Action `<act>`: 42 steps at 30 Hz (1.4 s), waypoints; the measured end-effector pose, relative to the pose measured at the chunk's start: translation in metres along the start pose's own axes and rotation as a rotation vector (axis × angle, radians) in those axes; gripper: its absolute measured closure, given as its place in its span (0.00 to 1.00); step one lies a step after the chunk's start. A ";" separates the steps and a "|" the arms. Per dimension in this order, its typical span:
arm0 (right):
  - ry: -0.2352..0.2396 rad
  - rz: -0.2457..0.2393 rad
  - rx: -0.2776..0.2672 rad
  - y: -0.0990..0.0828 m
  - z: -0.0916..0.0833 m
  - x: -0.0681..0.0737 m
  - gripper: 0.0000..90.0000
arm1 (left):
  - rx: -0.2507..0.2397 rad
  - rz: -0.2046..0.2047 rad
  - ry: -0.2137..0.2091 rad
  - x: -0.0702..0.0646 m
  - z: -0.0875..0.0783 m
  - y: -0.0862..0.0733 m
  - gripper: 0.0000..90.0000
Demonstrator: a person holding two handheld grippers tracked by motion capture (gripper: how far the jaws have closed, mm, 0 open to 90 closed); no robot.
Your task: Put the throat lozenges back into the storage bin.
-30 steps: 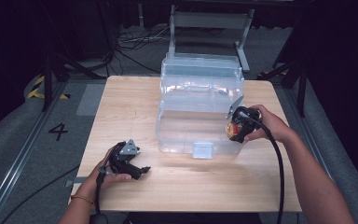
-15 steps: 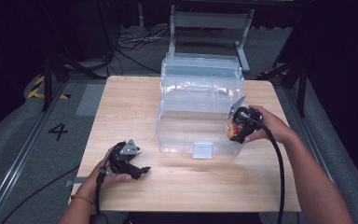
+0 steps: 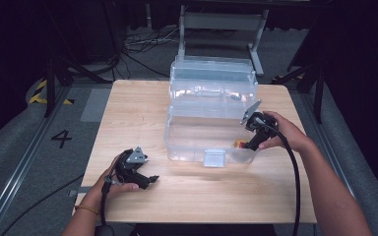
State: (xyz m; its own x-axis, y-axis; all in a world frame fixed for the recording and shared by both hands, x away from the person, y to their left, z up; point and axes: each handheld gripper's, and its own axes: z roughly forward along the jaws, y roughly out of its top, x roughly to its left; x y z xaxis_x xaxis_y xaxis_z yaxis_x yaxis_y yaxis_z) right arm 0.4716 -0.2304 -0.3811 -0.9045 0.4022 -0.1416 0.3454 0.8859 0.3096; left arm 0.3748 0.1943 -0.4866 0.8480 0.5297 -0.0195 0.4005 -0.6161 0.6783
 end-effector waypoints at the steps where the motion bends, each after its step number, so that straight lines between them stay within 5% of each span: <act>1: -0.006 -0.005 -0.010 0.000 -0.001 0.001 0.23 | 0.000 0.001 0.000 0.000 0.000 0.000 0.13; 16: -0.027 0.025 -0.190 -0.011 -0.023 0.007 0.30 | 0.002 0.000 -0.001 0.000 0.000 0.000 0.13; 20: -0.058 0.049 -0.346 -0.021 -0.037 0.005 0.37 | 0.008 -0.027 0.009 0.000 0.000 0.002 0.14; 28: -0.129 0.106 -0.474 -0.032 -0.054 -0.003 0.41 | 0.004 -0.037 0.017 -0.002 -0.003 0.008 0.23; 33: -0.196 0.152 -0.510 -0.032 -0.061 -0.012 0.43 | -0.053 -0.010 0.046 -0.010 -0.014 0.022 0.22; 42: -0.228 0.198 -0.584 -0.020 -0.077 -0.035 0.43 | -0.162 0.035 0.085 -0.021 -0.041 0.051 0.23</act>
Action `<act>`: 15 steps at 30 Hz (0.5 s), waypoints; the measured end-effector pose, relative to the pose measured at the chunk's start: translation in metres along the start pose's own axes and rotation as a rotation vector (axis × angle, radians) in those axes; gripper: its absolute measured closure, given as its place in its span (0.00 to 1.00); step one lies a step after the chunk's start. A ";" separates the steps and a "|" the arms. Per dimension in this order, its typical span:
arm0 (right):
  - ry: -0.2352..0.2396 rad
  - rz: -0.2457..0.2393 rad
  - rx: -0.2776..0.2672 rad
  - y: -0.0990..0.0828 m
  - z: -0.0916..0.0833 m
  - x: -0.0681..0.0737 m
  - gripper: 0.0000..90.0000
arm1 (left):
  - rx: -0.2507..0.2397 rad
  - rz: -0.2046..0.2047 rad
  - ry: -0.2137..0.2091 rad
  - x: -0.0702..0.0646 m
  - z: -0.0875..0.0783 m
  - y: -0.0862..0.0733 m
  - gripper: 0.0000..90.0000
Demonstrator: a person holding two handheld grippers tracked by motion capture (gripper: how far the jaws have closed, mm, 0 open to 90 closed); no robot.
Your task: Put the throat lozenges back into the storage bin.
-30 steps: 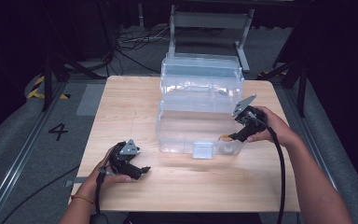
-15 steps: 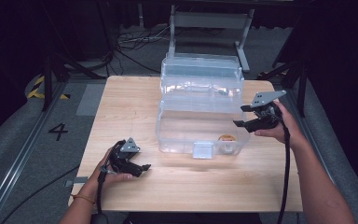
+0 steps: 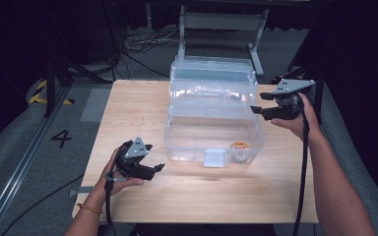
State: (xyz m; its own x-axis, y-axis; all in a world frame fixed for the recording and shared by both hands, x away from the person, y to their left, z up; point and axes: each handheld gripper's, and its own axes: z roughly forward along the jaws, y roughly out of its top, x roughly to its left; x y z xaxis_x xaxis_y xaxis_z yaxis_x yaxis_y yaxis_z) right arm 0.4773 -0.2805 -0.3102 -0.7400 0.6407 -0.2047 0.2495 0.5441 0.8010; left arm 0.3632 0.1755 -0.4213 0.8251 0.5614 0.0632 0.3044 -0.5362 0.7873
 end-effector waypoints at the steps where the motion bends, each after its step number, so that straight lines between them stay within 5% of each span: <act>1: -0.011 -0.001 0.000 0.003 0.001 -0.001 0.43 | -0.010 0.003 -0.001 0.000 -0.002 0.004 0.23; 8: -0.070 0.000 -0.028 0.023 0.011 -0.014 0.52 | -0.044 0.052 -0.016 -0.005 -0.005 0.033 0.24; 15: -0.047 0.000 0.020 0.034 0.026 -0.022 0.51 | -0.048 0.093 -0.048 -0.011 0.012 0.054 0.26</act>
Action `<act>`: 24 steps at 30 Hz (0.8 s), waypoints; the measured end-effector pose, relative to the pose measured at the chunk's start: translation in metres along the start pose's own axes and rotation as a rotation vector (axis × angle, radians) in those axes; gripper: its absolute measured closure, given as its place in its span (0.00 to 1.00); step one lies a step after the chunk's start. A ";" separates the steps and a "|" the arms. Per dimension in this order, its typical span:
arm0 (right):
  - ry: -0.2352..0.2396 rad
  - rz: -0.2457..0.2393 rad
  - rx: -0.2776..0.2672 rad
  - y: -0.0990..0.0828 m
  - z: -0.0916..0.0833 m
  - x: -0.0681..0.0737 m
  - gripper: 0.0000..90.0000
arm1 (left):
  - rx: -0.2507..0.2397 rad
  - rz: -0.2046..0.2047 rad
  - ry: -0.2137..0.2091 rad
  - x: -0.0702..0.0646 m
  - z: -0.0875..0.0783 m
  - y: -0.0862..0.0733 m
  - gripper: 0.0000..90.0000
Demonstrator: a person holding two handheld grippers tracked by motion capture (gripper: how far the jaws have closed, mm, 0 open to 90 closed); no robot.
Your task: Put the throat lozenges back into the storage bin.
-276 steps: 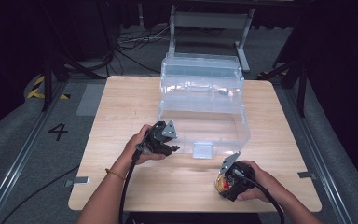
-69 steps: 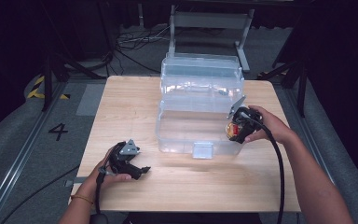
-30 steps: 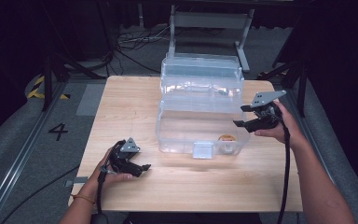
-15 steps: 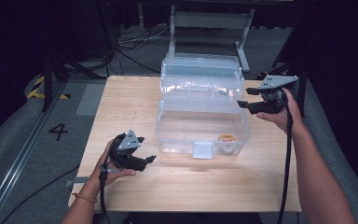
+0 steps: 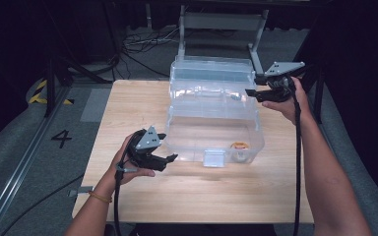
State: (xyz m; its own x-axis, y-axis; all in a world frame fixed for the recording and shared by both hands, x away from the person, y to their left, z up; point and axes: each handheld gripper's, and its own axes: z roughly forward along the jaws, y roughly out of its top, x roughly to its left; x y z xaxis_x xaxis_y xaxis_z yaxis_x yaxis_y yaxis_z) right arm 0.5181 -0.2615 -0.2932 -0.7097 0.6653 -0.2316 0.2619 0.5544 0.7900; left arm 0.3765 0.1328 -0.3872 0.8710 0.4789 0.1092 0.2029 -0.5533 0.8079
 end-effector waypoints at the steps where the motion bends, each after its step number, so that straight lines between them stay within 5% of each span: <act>1: 0.008 -0.006 0.006 0.002 0.003 -0.001 0.51 | 0.011 0.009 -0.001 -0.001 0.004 0.003 0.26; 5: 0.033 -0.009 0.032 0.008 0.014 -0.005 0.54 | 0.043 0.036 -0.053 -0.001 0.018 0.010 0.35; 11: 0.045 -0.065 0.093 0.015 0.029 -0.005 0.59 | 0.098 0.069 -0.053 0.000 0.030 0.015 0.46; 17: 0.072 -0.066 0.126 0.020 0.045 -0.007 0.60 | 0.141 0.075 -0.089 0.005 0.042 0.018 0.58; 21: 0.131 -0.060 0.161 0.020 0.058 -0.009 0.66 | 0.206 0.104 -0.119 0.003 0.049 0.019 0.64; 24: 0.159 -0.079 0.178 0.023 0.062 -0.008 0.71 | 0.223 0.116 -0.100 0.004 0.049 0.020 0.68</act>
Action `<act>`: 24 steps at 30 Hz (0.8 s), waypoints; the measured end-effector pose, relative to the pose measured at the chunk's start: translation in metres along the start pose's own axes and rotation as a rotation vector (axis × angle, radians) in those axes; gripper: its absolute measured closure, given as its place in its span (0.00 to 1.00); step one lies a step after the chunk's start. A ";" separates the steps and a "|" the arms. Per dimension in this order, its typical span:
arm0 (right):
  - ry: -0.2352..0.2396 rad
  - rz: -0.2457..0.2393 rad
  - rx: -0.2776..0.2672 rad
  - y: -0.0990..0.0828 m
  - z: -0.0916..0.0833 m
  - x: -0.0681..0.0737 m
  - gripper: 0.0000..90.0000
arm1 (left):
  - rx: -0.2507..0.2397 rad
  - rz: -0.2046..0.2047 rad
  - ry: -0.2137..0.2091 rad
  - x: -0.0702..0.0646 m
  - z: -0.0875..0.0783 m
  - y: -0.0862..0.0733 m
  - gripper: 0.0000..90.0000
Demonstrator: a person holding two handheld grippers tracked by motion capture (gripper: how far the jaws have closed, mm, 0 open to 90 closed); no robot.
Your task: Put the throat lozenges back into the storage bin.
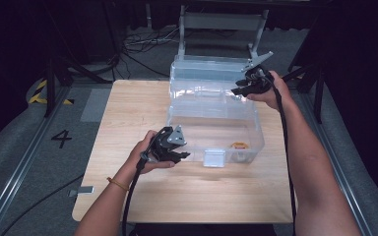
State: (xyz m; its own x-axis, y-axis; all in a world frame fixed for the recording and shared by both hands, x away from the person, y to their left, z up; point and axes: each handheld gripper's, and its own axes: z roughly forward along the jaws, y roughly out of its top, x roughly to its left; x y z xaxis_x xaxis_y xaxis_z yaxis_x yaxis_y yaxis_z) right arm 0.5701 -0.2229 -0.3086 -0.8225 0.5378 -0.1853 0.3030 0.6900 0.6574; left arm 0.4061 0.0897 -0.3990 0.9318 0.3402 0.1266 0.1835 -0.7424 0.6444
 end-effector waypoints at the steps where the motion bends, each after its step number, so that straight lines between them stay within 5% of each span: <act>1: 0.019 -0.008 -0.001 0.002 0.000 0.000 0.74 | 0.003 -0.009 0.002 0.001 0.000 0.000 0.70; 7: 0.008 -0.090 0.074 0.013 0.002 0.005 0.80 | 0.061 0.008 0.016 0.002 0.008 0.003 0.81; 16: -0.003 -0.205 0.200 0.030 0.006 0.011 0.85 | 0.091 0.038 0.016 0.001 0.012 0.005 0.83; 19: -0.011 -0.291 0.271 0.039 0.008 0.016 0.90 | 0.089 0.037 0.005 0.003 0.012 0.005 0.83; 24: -0.012 -0.310 0.283 0.042 0.010 0.019 0.92 | 0.093 0.040 0.003 0.003 0.012 0.006 0.83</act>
State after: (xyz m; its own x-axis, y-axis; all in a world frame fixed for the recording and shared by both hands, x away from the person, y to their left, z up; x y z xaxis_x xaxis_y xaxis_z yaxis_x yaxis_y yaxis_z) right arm 0.5720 -0.1796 -0.2917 -0.8905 0.2880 -0.3523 0.1634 0.9250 0.3430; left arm 0.4138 0.0793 -0.4044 0.9382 0.3106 0.1528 0.1746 -0.8059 0.5657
